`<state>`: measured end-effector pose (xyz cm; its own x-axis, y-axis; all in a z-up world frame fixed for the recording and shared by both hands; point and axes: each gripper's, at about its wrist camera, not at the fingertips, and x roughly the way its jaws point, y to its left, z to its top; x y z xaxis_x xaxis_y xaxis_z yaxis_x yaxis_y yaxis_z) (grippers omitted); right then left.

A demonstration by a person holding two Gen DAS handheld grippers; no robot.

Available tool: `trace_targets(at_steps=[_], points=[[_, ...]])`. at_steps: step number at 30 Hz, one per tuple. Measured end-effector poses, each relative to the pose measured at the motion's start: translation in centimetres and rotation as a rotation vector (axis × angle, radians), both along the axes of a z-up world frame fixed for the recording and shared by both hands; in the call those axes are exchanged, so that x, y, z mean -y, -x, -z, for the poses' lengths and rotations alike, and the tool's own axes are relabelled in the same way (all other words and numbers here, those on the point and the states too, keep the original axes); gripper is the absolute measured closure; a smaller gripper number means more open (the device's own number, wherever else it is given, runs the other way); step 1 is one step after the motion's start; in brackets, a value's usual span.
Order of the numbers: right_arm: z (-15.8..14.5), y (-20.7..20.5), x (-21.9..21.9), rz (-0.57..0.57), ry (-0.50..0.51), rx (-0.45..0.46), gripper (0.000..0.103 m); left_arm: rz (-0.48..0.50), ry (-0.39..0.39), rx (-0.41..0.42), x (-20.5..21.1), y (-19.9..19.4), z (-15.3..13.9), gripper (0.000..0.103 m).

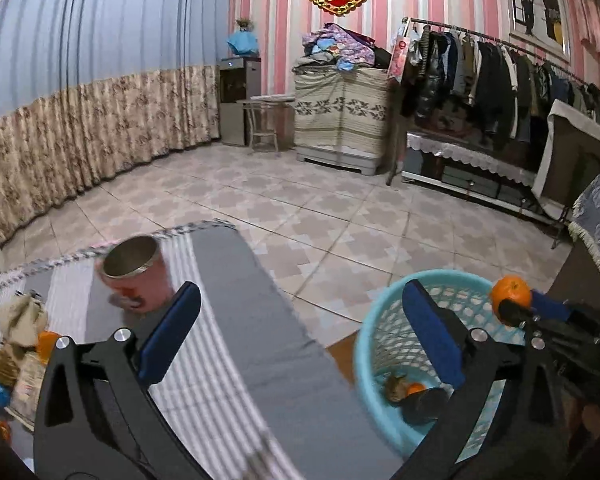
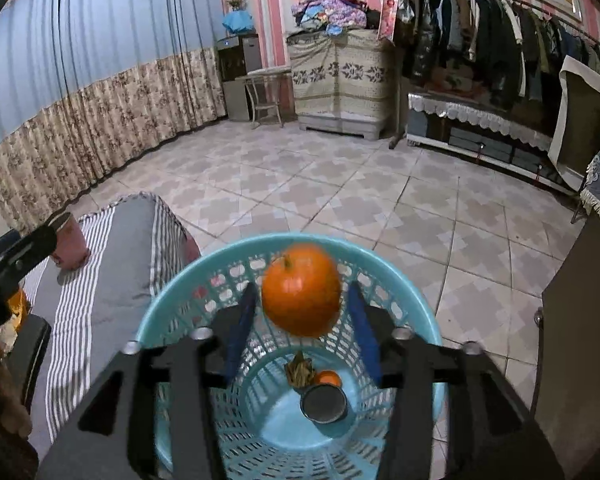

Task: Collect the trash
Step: 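Open both grippers to drop the orange and paper wad into the basket, then grasp the blue plastic bag with the left gripper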

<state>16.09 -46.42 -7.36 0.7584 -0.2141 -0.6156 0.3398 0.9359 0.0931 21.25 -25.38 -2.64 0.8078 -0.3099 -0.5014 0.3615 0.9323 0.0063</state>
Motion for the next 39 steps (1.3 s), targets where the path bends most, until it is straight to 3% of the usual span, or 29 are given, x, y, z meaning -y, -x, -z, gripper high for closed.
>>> trace_targets(at_steps=[2, 5, 6, 13, 19, 25, 33, 39], points=[[-0.3, 0.4, -0.2, 0.014, -0.003, 0.025, 0.027, -0.009, -0.012, 0.015, -0.6, 0.1, -0.1, 0.005], [-0.6, 0.6, -0.3, 0.031, 0.004, 0.031, 0.02, -0.01, -0.013, 0.011, -1.6, 0.3, -0.1, 0.006], [-0.7, 0.7, -0.3, 0.041, 0.009, 0.035, 0.012, -0.012, -0.012, 0.011, -1.9, 0.4, -0.2, 0.005], [-1.5, 1.0, -1.2, 0.043, 0.033, 0.054, 0.007, -0.065, -0.014, 0.018, -6.6, 1.4, -0.4, 0.005], [-2.1, 0.7, -5.5, -0.013, 0.03, 0.073, 0.005, -0.141, -0.008, 0.029, -12.3, 2.4, -0.8, 0.006], [-1.4, 0.1, -11.4, -0.103, 0.086, 0.052, 0.005, -0.25, -0.056, 0.033, -19.4, 2.7, -0.4, 0.006], [0.0, -0.2, -16.8, -0.198, 0.112, 0.003, 0.005, -0.418, -0.104, -0.041, -29.9, 2.2, 1.9, 0.006], [0.6, -0.4, -19.3, -0.239, 0.21, -0.029, 0.005, -0.49, -0.095, -0.171, -35.9, 0.1, 4.8, 0.014]])
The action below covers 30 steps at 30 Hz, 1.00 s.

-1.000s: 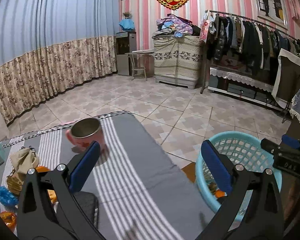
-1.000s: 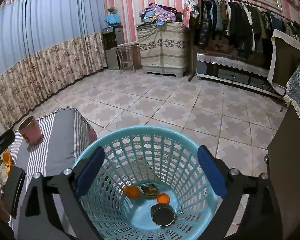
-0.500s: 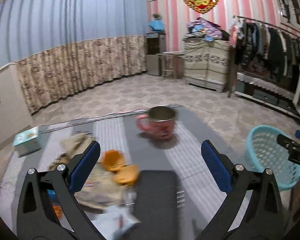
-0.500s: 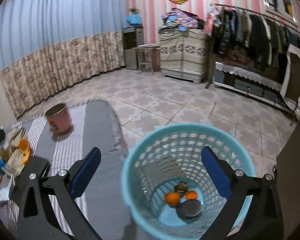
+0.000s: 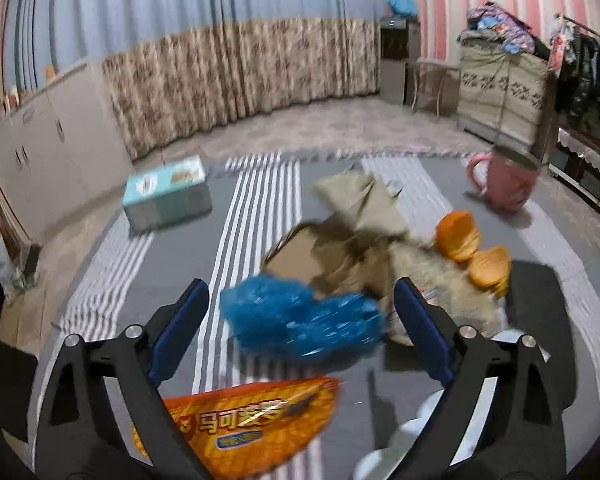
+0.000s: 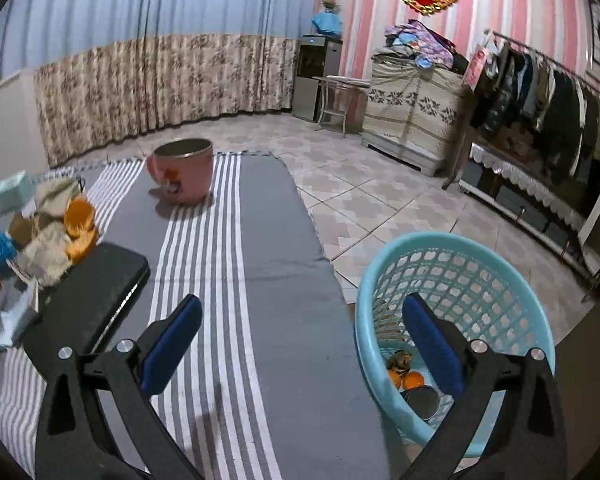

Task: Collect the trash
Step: 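Grasp the blue plastic bag with the left gripper, then grasp the brown paper scrap with the right gripper while the left gripper holds the blue bag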

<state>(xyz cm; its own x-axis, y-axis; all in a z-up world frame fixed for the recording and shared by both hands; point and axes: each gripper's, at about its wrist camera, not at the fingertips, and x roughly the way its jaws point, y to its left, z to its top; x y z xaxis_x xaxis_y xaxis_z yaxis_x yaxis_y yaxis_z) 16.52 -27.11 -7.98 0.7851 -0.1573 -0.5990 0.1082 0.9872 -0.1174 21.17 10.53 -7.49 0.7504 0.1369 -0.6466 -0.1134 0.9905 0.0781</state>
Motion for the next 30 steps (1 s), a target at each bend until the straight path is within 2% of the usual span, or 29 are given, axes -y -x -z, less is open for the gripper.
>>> trace_targets(at_steps=[4, 6, 8, 10, 15, 22, 30], points=[[0.2, 0.0, -0.4, -0.002, 0.001, -0.014, 0.005, 0.013, 0.058, -0.071, -1.1, -1.3, 1.8, 0.028], [0.4, -0.1, -0.3, -0.002, -0.015, -0.026, 0.005, 0.027, 0.061, -0.097, -1.0, -1.7, 2.4, 0.036], [0.6, 0.0, -0.4, -0.001, -0.026, -0.041, 0.005, 0.048, 0.058, -0.096, -0.7, -1.5, 2.5, 0.058], [0.7, 0.1, -0.6, -0.005, -0.033, -0.049, 0.005, 0.067, 0.027, -0.087, -0.4, -1.2, 2.3, 0.073], [-0.5, 0.2, -2.1, -0.029, -0.042, -0.033, 0.005, 0.089, -0.015, -0.011, -1.0, 0.2, -0.1, 0.076], [-1.6, 0.3, -6.0, -0.061, -0.026, -0.022, 0.005, 0.044, -0.082, 0.103, -4.0, 0.8, -3.2, 0.076], [-2.9, -0.7, -13.0, -0.134, -0.025, -0.009, 0.005, 0.0, -0.038, 0.15, -8.6, -1.2, -4.2, 0.076]])
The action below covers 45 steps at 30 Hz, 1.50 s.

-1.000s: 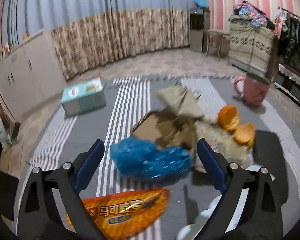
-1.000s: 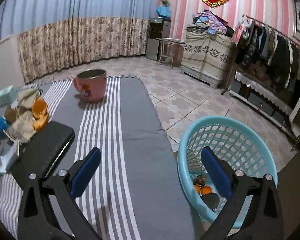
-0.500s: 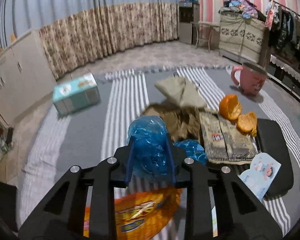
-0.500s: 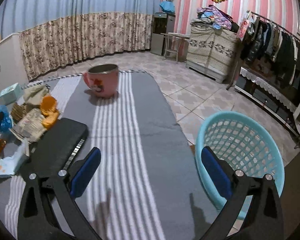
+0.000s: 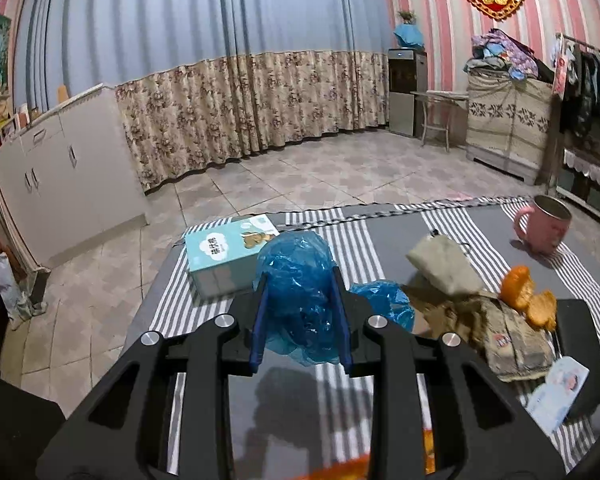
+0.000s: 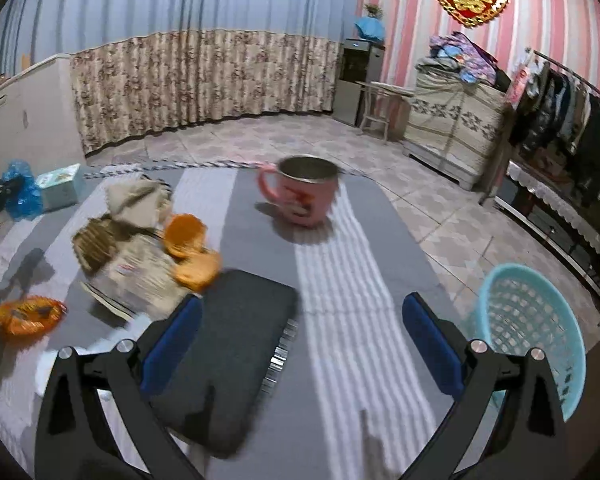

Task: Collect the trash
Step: 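Grasp the brown paper scrap with the right gripper while the left gripper holds the blue bag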

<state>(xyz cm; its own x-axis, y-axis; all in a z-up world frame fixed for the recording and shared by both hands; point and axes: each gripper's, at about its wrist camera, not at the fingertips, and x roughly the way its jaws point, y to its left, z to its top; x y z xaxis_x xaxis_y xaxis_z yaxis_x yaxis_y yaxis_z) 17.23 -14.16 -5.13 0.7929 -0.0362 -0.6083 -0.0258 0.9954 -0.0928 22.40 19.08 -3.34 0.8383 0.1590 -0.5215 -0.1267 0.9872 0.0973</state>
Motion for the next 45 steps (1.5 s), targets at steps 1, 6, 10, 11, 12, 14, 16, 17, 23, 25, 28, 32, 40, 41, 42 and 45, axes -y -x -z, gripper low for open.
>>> trace_targets(at_steps=[1, 6, 10, 11, 12, 14, 16, 17, 23, 25, 28, 32, 40, 41, 42, 45], points=[[-0.1, -0.2, -0.9, -0.011, -0.003, 0.002, 0.005, 0.0, 0.001, 0.001, -0.3, -0.3, 0.1, 0.076], [0.0, -1.1, -5.5, -0.074, -0.004, -0.001, 0.005, -0.021, 0.013, -0.007, -2.2, -2.1, 1.1, 0.076], [0.3, -2.3, -9.2, -0.121, -0.015, -0.023, 0.005, -0.046, 0.019, -0.01, -3.6, -2.5, 2.1, 0.076], [0.3, -2.7, -10.4, -0.138, -0.015, -0.027, 0.005, -0.048, 0.026, -0.014, -4.0, -2.6, 2.3, 0.076], [0.4, -2.9, -11.2, -0.147, -0.015, -0.029, 0.005, -0.047, 0.031, -0.015, -4.3, -2.7, 2.4, 0.076], [0.6, -3.6, -13.2, -0.165, -0.005, -0.041, 0.005, -0.043, 0.055, -0.014, -5.1, -2.8, 2.5, 0.076], [1.1, -4.2, -14.8, -0.175, 0.008, -0.05, 0.005, -0.045, 0.073, -0.015, -5.5, -3.1, 2.6, 0.076], [1.3, -4.5, -15.6, -0.176, 0.019, -0.054, 0.005, -0.046, 0.078, -0.016, -5.6, -3.1, 2.8, 0.076], [2.7, -6.7, -18.4, -0.188, 0.058, -0.111, 0.025, -0.028, 0.068, -0.011, -5.1, -2.9, 3.3, 0.076], [3.2, -7.3, -18.6, -0.214, 0.037, -0.156, 0.039, -0.025, 0.08, -0.008, -5.3, -2.8, 3.3, 0.076], [4.1, -7.7, -18.7, -0.251, 0.008, -0.21, 0.062, -0.032, 0.095, -0.003, -5.6, -2.7, 3.3, 0.076], [3.5, -6.7, -18.2, -0.264, 0.012, -0.156, 0.073, -0.033, 0.111, 0.002, -5.7, -2.6, 3.4, 0.076], [0.4, -5.2, -13.2, -0.226, -0.069, -0.076, 0.073, -0.043, 0.092, -0.014, -5.2, -2.6, 3.2, 0.076], [0.0, -4.9, -12.0, -0.215, -0.075, -0.066, 0.073, -0.042, 0.098, -0.016, -5.1, -2.6, 3.1, 0.076], [-0.2, -4.8, -11.1, -0.207, -0.077, -0.059, 0.073, -0.037, 0.108, -0.02, -4.8, -2.5, 2.9, 0.076], [-1.2, -4.2, -6.8, -0.165, -0.079, -0.029, 0.073, -0.018, 0.088, -0.024, -3.4, -2.0, 1.9, 0.077]])
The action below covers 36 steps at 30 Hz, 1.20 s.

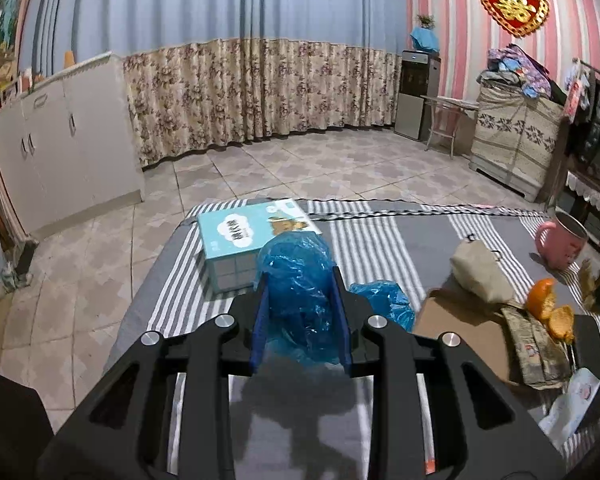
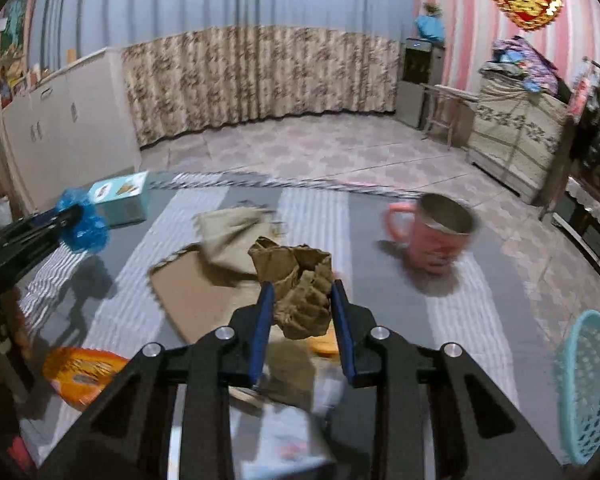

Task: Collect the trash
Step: 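Grasp the brown paper scrap with the right gripper while the left gripper holds the blue bag, then carry the bag and paper scrap over the blue basket and open both grippers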

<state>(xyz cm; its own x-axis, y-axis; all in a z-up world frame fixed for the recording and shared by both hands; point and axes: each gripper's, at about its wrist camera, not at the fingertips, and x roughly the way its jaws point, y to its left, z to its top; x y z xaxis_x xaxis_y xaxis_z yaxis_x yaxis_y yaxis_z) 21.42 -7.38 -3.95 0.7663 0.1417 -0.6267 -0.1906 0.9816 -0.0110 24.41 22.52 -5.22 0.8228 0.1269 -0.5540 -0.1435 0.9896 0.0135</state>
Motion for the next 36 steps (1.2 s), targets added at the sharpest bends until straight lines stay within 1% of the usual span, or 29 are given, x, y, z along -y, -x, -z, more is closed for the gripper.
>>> trace_targets(at_steps=[2, 5, 9, 14, 17, 20, 22, 24, 27, 31, 36], points=[[-0.4, 0.2, 2.5, 0.028, 0.004, 0.014, 0.073, 0.025, 0.0, 0.004, 1.1, 0.5, -0.7, 0.076], [-1.1, 1.2, 8.1, 0.098, 0.014, 0.036, 0.073, 0.053, -0.024, 0.017, 3.5, 1.4, -2.1, 0.077], [-1.7, 2.8, 15.4, 0.2, 0.014, 0.047, 0.073, 0.105, -0.033, 0.038, 8.1, 2.0, -3.9, 0.076], [-1.9, 4.9, 24.3, 0.338, 0.078, 0.067, 0.073, 0.183, -0.003, 0.062, 14.3, 2.9, -4.7, 0.076], [-1.8, 5.3, 28.7, 0.414, 0.043, 0.074, 0.073, 0.22, -0.023, 0.064, 18.4, 3.0, -4.6, 0.076], [-1.7, 5.0, 31.5, 0.453, 0.03, 0.074, 0.073, 0.259, -0.026, 0.061, 22.3, 2.8, -4.7, 0.076], [-1.3, 4.8, 33.0, 0.47, 0.036, 0.068, 0.073, 0.292, -0.011, 0.063, 25.0, 2.9, -4.6, 0.076], [-0.7, 4.7, 34.5, 0.482, 0.029, 0.056, 0.073, 0.322, -0.006, 0.066, 27.6, 3.1, -4.4, 0.076], [0.4, 4.3, 36.5, 0.497, 0.009, 0.021, 0.073, 0.379, -0.005, 0.044, 32.5, 3.0, -3.4, 0.076], [1.0, 4.5, 38.5, 0.519, -0.004, 0.014, 0.073, 0.452, 0.01, 0.026, 38.0, 3.3, -2.3, 0.076], [1.2, 5.6, 40.0, 0.55, -0.01, 0.026, 0.073, 0.549, 0.001, 0.027, 44.5, 3.9, -1.4, 0.076]])
